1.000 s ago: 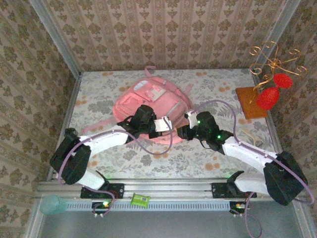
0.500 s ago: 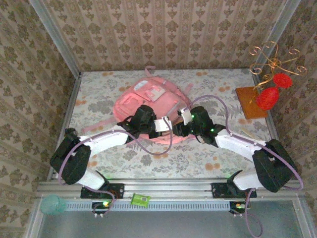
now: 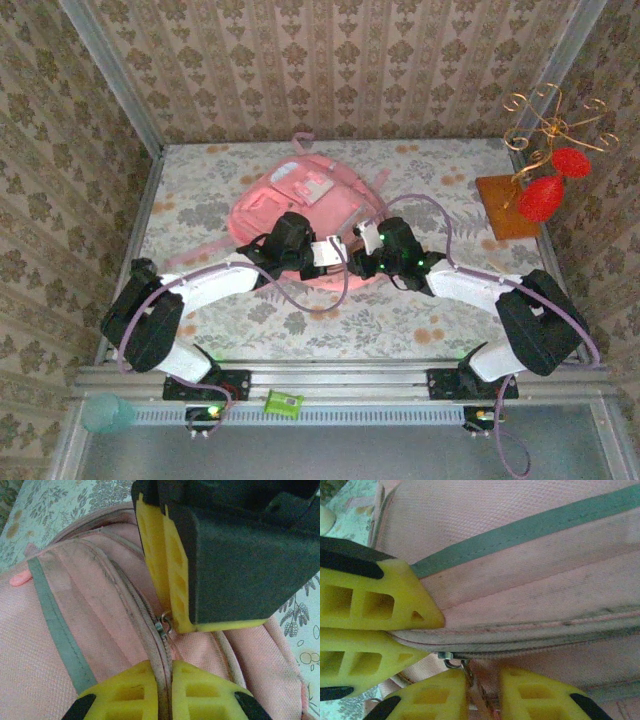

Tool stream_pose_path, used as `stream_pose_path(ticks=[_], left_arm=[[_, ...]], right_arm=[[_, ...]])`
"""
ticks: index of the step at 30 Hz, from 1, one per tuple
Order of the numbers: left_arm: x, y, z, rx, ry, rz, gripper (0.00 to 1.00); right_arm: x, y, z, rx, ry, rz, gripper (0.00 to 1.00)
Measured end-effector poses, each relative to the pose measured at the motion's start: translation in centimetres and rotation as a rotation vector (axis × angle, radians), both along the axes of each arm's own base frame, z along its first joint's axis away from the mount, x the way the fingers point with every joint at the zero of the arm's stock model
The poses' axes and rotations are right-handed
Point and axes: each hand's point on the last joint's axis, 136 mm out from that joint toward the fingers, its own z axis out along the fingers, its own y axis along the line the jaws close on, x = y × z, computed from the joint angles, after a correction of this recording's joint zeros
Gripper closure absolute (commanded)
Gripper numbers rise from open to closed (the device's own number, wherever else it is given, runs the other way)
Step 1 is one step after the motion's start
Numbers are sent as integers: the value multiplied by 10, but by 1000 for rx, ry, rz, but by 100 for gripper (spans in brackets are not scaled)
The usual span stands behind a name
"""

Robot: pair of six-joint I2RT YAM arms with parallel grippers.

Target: Pack books, pencil case, and school supplies into a backpack

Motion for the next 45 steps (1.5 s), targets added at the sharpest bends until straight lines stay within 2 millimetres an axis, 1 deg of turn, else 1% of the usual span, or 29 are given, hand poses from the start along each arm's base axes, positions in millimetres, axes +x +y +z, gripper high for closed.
stream_pose_path(ticks=[3, 4, 7, 10, 14, 18, 19, 21, 22, 24, 26, 27, 28, 29, 33, 35, 37, 40, 42, 43, 45], left_arm=[[-1, 1, 0, 1, 0, 1, 100], [-1, 2, 0, 1, 0, 2, 100], [-1, 4, -1, -1, -1, 4, 100], [-3, 7, 3, -18, -3, 1, 100], [-12, 17, 10, -49, -9, -13, 100], [-24, 27, 12, -72, -10, -42, 100], [-26, 30, 11, -76, -10, -48, 100], [-27, 35, 12, -86, -16, -48, 100], [-27, 37, 13, -91, -20, -44, 88], [-27, 40, 13, -96, -21, -35, 61], [-23, 45, 13, -96, -9, 4, 40], [-21, 47, 14, -97, -5, 26, 34], [-20, 48, 14, -98, -1, 44, 30], [-21, 47, 15, -100, 5, 58, 29], [-35, 29, 20, -94, 20, 50, 29], [-36, 18, 24, -86, 20, 51, 31], [-30, 5, 29, -83, 14, 61, 37], [-17, -6, 29, -70, 14, 91, 53], [-12, -7, 22, -43, 19, 103, 63], [-12, -6, 18, -31, 27, 105, 67], [-17, -5, 14, -16, 41, 85, 82]], right_arm=[[-2, 5, 0, -8, -14, 5, 98], [-2, 4, -1, -11, -18, -3, 100], [-2, 1, -2, -30, -38, -27, 100], [2, -8, 2, -48, -60, -74, 100], [12, -32, 6, -62, -45, -170, 100], [25, -62, -1, -76, 21, -289, 100], [30, -68, -1, -80, 39, -316, 100], [35, -73, -3, -85, 61, -338, 100], [36, -73, -3, -77, 68, -336, 100], [33, -68, -2, -53, 83, -321, 100], [31, -64, -2, -38, 91, -305, 100], [28, -61, -1, -31, 95, -295, 100], [25, -58, 0, -23, 95, -287, 100], [21, -54, 3, -9, 98, -275, 100], [2, -34, 13, 42, 103, -214, 100], [-7, -24, 16, 60, 111, -182, 100], [-15, -15, 18, 73, 116, -150, 100], [-28, -4, 20, 91, 123, -97, 100], [-35, -1, 21, 102, 120, -73, 100], [-36, -1, 21, 103, 116, -69, 100], [-39, -4, 21, 106, 107, -67, 100]])
